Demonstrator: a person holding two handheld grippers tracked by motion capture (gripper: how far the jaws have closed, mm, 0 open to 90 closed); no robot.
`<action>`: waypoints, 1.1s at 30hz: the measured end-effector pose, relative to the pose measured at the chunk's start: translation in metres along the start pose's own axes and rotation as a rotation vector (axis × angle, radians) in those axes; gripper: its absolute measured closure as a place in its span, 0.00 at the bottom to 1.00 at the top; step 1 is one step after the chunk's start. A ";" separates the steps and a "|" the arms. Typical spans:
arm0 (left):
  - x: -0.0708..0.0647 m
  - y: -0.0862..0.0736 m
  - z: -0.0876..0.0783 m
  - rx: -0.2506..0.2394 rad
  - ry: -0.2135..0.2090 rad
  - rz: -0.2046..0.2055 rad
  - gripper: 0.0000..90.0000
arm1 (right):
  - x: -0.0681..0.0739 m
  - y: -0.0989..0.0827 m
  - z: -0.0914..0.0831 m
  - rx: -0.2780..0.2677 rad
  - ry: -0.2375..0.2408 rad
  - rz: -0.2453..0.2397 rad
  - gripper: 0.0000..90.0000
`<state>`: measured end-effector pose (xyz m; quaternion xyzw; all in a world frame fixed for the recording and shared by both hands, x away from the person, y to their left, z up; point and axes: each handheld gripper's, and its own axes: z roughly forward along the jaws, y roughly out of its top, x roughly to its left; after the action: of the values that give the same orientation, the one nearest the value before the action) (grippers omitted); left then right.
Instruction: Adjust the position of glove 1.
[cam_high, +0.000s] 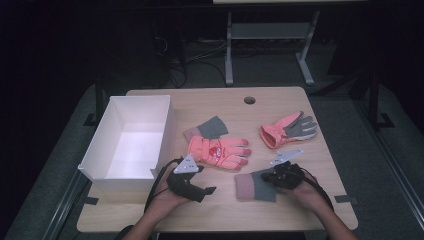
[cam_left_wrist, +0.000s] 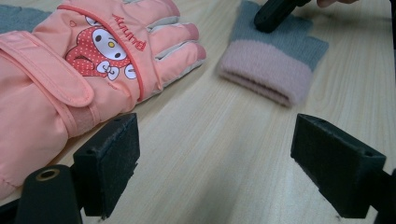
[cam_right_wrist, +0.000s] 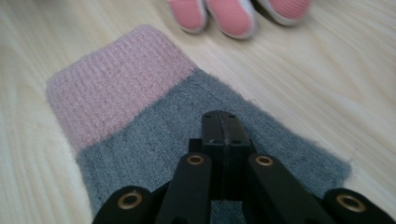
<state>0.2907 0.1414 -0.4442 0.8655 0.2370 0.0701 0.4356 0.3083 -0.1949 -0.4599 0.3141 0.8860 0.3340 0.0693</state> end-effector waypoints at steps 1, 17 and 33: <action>0.000 0.000 0.000 0.000 0.000 0.000 0.17 | 0.002 0.002 0.002 0.001 0.005 -0.001 1.00; -0.002 0.000 0.002 0.007 -0.013 -0.001 0.17 | 0.020 0.023 0.019 -0.047 0.073 -0.049 1.00; -0.001 -0.001 0.001 0.012 -0.006 0.002 0.17 | 0.060 0.033 0.032 -0.011 0.143 -0.128 1.00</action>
<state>0.2895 0.1405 -0.4450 0.8686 0.2351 0.0665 0.4312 0.2881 -0.1225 -0.4583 0.2318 0.9050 0.3556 0.0287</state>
